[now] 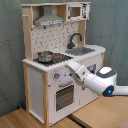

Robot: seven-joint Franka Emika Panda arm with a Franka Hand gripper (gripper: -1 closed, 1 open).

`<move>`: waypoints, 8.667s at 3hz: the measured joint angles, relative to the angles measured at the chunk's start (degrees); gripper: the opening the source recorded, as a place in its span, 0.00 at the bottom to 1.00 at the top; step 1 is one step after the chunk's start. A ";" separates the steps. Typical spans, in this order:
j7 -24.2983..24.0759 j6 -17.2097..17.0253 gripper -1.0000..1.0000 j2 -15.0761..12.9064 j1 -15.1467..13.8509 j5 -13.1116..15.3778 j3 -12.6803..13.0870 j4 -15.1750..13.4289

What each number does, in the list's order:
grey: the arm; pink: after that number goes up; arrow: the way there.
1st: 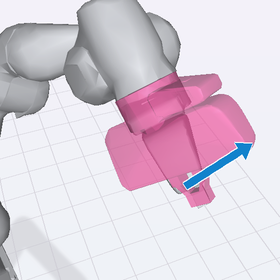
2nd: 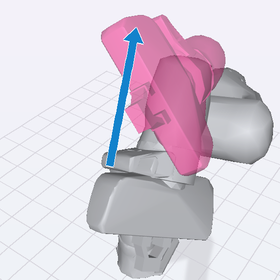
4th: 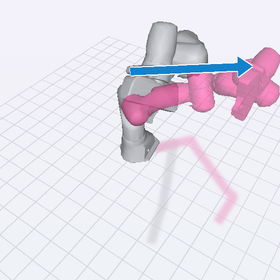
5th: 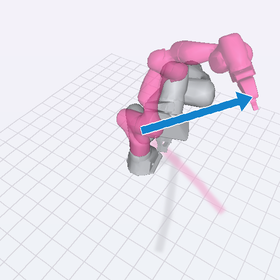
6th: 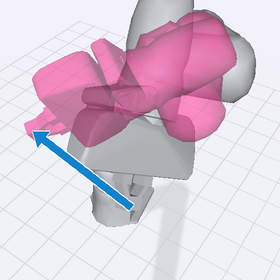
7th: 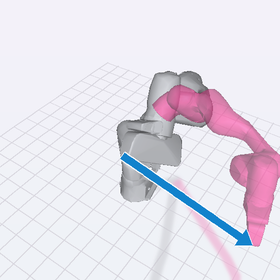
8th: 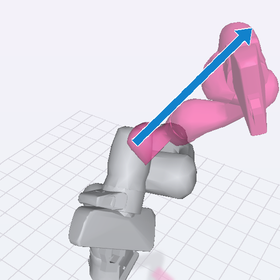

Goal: Play with the kitchen

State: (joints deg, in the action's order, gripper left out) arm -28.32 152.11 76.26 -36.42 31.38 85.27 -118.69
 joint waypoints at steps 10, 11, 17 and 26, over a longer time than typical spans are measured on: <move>45.24 -20.01 1.00 -26.05 12.72 -3.64 -23.72 -2.76; 50.30 -20.24 1.00 -30.70 11.70 -3.65 -24.27 -1.07; 73.47 -23.80 1.00 -58.52 4.01 -3.52 -14.84 13.88; 88.66 -46.39 1.00 -93.35 10.32 10.27 -6.26 27.59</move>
State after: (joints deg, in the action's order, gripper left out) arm 60.34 105.72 -17.09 -26.10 41.64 79.01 -91.09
